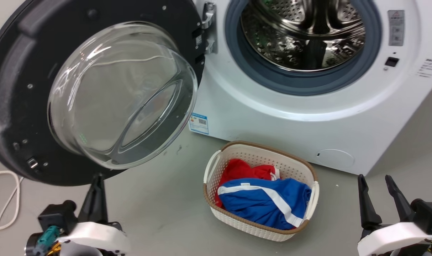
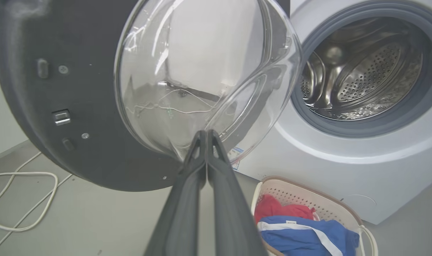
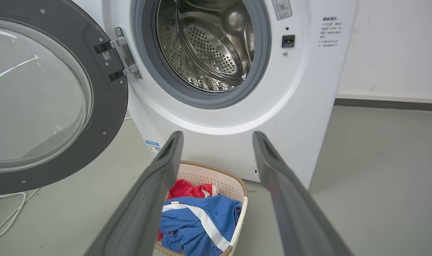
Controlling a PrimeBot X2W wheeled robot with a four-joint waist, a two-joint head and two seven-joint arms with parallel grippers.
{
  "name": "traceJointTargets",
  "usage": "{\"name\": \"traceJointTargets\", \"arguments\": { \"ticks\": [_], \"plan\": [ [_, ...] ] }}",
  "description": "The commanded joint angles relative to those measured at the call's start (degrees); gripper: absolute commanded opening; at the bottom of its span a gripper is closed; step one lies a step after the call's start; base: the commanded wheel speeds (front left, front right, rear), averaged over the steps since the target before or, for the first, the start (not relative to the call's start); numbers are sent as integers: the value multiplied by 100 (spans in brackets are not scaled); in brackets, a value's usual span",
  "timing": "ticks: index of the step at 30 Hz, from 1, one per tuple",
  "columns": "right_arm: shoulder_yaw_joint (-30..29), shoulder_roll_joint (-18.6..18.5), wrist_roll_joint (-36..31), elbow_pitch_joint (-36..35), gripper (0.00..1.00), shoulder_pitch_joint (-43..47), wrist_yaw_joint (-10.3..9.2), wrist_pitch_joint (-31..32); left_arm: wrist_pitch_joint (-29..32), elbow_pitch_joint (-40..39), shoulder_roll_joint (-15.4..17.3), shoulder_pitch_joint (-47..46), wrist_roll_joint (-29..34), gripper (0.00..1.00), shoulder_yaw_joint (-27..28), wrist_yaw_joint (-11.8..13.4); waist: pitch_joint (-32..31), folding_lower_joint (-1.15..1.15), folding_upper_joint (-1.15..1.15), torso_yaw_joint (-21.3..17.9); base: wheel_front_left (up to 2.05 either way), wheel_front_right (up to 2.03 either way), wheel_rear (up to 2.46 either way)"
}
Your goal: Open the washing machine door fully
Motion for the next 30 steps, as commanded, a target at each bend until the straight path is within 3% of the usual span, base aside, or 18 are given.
{"name": "traceJointTargets", "arguments": {
  "ticks": [1, 18, 30],
  "plan": [
    [19, 5, 41, -4, 100, 68, 0, -21, 72, -119, -9, 81, 73, 100, -113, -34, -127, 0, 0, -163, 0, 0, 0],
    [238, 6, -147, -45, 100, -147, 1, 44, 106, -80, 16, -88, 589, 100, -736, 15, -143, 0, 0, -1566, 0, 0, 0],
    [320, 6, -437, -101, 100, -246, 1, -46, 88, 46, 74, -151, 686, 100, -792, 144, -107, 0, 0, -2086, 0, 0, 0]
  ]
}}
